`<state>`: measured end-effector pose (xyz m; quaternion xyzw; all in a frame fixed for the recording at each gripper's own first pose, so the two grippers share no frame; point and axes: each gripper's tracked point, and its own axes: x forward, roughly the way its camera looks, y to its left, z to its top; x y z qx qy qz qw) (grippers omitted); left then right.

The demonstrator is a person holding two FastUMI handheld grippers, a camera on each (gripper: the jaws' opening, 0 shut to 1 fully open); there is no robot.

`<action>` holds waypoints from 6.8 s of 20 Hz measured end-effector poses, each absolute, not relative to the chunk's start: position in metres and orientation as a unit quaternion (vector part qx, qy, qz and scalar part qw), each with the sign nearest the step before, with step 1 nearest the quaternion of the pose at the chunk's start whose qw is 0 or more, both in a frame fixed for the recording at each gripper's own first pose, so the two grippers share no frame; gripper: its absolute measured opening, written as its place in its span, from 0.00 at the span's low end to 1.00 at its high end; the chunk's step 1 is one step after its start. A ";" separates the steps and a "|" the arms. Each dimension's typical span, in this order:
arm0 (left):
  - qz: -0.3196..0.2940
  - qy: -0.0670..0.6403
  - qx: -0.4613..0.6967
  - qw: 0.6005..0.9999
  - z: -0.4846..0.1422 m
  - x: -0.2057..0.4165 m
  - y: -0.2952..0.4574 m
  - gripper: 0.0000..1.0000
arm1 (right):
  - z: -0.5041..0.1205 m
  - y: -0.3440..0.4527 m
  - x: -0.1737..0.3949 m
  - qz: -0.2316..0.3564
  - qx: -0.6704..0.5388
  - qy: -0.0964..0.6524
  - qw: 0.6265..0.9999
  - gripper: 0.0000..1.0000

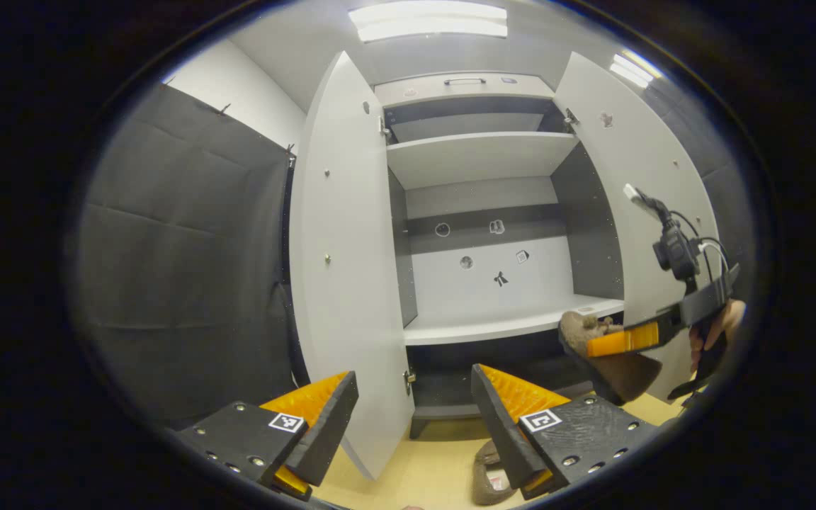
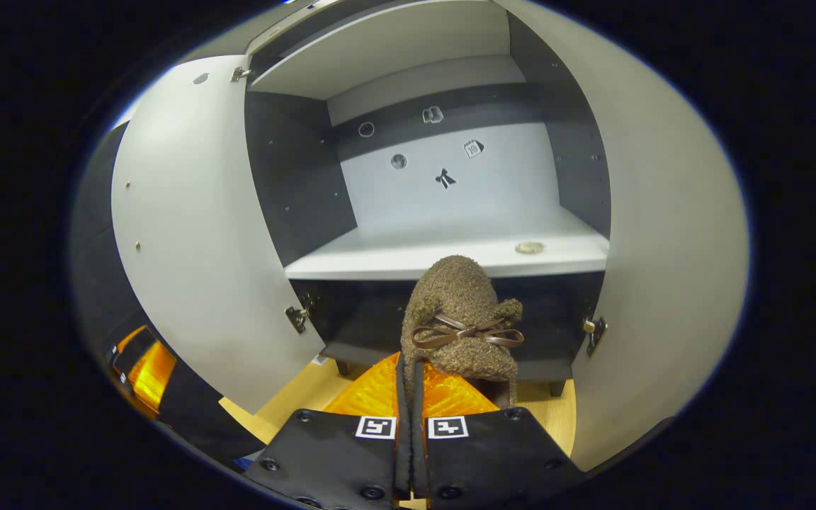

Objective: Grab one shoe with the right hand and put it into the shoe cabinet, grab the other shoe with the left hand and put it into the shoe cabinet; then close the right door with the right hand and the left door with the left hand.

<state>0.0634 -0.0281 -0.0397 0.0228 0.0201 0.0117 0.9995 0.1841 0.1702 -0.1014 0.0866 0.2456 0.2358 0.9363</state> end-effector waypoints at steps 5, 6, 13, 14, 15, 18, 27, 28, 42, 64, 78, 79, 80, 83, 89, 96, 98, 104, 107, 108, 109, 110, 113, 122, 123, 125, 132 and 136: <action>0.010 0.018 0.011 1.000 -0.043 0.069 -0.020 0.99 | -0.054 0.180 0.227 0.233 0.084 0.203 0.947 0.02; 0.009 0.017 0.009 1.000 -0.044 0.069 -0.020 0.99 | -0.048 0.182 0.238 0.230 0.082 0.198 0.949 0.02; -0.004 0.017 -0.001 1.000 -0.051 0.074 -0.012 0.99 | -0.014 0.181 0.323 0.178 0.042 0.167 0.969 0.00; -0.003 0.015 -0.002 1.000 -0.050 0.073 -0.009 0.99 | -0.012 0.181 0.338 0.169 0.035 0.168 0.971 0.02; -0.002 0.014 -0.003 1.000 -0.051 0.074 -0.006 0.99 | -0.012 0.180 0.352 0.158 0.030 0.171 0.972 0.00; -0.002 0.013 -0.008 1.000 -0.052 0.075 0.000 0.99 | -0.022 0.182 0.386 0.134 0.021 0.190 0.972 0.02; -0.014 0.019 -0.011 1.000 -0.056 0.078 -0.008 0.92 | -0.041 0.185 0.406 0.119 0.017 0.217 0.969 0.49; -0.018 0.021 -0.010 1.000 -0.057 0.079 -0.011 0.92 | -0.035 0.182 0.400 0.119 0.011 0.203 0.972 0.68; -0.111 0.140 -0.005 0.984 -0.173 0.107 -0.074 0.92 | 0.027 0.132 0.262 0.143 -0.016 0.038 0.989 0.96; -0.157 0.390 -0.001 0.908 -0.388 0.099 -0.120 0.81 | -0.036 0.116 0.155 0.148 0.001 0.090 0.985 0.99; -0.135 0.342 -0.003 0.930 -0.341 0.126 -0.126 0.01 | -0.020 0.112 0.136 0.154 0.000 0.074 0.985 0.98; -0.131 0.329 -0.007 0.935 -0.327 0.129 -0.123 0.02 | -0.020 0.110 0.134 0.154 -0.001 0.073 0.985 0.98; -0.129 0.317 -0.013 0.940 -0.313 0.133 -0.122 0.01 | -0.018 0.109 0.134 0.154 -0.002 0.071 0.986 0.99; -0.121 0.273 -0.024 0.954 -0.270 0.145 -0.120 0.01 | -0.017 0.109 0.129 0.161 0.000 0.067 0.985 0.99; -0.115 0.188 -0.063 0.973 -0.185 0.167 -0.113 0.01 | -0.017 0.107 0.121 0.166 0.001 0.067 0.984 0.98; -0.102 0.121 -0.090 0.983 -0.095 0.220 -0.110 0.01 | -0.014 0.107 0.107 0.163 0.001 0.061 0.985 0.98; -0.093 0.105 -0.091 0.986 -0.082 0.237 -0.107 0.01 | -0.017 0.105 0.103 0.158 0.003 0.065 0.985 0.98; -0.078 0.069 -0.092 0.990 -0.054 0.297 -0.101 0.01 | -0.020 0.094 0.098 0.127 0.000 0.067 0.990 0.99; -0.079 0.058 -0.090 0.991 -0.040 0.336 -0.104 0.01 | -0.025 0.089 0.099 0.107 0.002 0.075 0.991 0.99; -0.081 0.056 -0.090 0.991 -0.037 0.348 -0.106 0.01 | -0.026 0.087 0.100 0.101 0.002 0.077 0.992 0.99; -0.085 0.056 -0.089 0.991 -0.037 0.360 -0.109 0.01 | -0.025 0.085 0.100 0.094 0.001 0.077 0.993 0.96; -0.088 0.057 -0.088 0.991 -0.036 0.372 -0.113 0.01 | -0.025 0.082 0.101 0.087 -0.001 0.077 0.993 0.96; -0.094 0.068 -0.085 0.990 -0.043 0.400 -0.123 0.01 | -0.025 0.076 0.102 0.068 -0.003 0.078 0.995 0.99; -0.108 0.072 -0.023 0.991 -0.040 0.417 -0.129 0.54 | -0.025 0.068 0.102 0.047 -0.007 0.079 0.996 0.99; -0.112 0.065 -0.019 0.991 -0.032 0.413 -0.131 0.74 | -0.023 0.067 0.101 0.049 -0.008 0.077 0.996 0.98; -0.111 0.047 -0.013 0.993 -0.016 0.398 -0.129 0.96 | -0.018 0.063 0.099 0.050 -0.006 0.071 0.996 0.96; -0.115 0.008 -0.034 0.993 0.022 0.308 -0.123 0.87 | 0.003 0.035 0.084 0.054 0.012 0.047 0.997 0.98; -0.114 -0.007 -0.021 0.993 0.027 0.264 -0.123 0.97 | 0.013 0.018 0.070 0.064 0.017 0.039 0.997 0.99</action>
